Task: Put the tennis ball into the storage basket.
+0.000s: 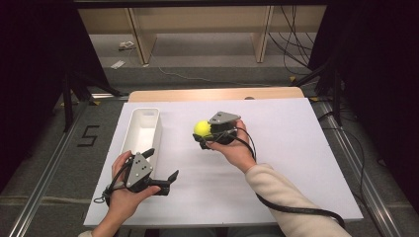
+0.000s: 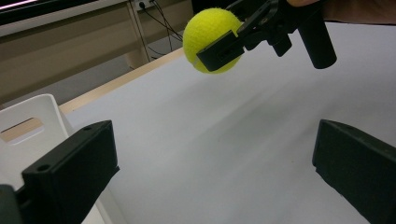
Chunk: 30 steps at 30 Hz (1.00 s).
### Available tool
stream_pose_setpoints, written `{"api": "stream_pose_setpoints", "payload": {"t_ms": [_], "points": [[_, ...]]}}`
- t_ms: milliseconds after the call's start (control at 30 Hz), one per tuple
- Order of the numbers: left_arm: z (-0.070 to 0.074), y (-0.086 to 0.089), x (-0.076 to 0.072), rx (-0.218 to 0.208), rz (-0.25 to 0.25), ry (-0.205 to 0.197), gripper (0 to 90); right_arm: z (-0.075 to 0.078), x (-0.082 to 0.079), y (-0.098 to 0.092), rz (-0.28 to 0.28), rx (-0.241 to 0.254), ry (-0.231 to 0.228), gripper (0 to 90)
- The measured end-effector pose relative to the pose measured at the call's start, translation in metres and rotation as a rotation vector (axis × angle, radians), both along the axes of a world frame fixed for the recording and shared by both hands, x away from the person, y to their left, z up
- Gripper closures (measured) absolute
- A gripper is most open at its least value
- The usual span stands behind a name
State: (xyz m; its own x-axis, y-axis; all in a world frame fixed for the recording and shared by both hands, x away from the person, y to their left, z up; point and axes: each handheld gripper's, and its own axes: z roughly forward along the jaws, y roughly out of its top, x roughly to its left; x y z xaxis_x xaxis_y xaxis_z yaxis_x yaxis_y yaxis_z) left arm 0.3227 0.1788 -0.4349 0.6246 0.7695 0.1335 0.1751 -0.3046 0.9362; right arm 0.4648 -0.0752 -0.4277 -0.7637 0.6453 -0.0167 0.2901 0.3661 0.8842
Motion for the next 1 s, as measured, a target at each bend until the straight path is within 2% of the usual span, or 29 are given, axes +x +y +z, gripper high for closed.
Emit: {"api": "stream_pose_setpoints", "payload": {"t_ms": [1000], "points": [[0.000, 0.000, 0.000, -0.002, 0.002, 0.000, 0.0, 0.006, -0.009, 0.011, 0.032, 0.005, -0.014, 26.3]]}}
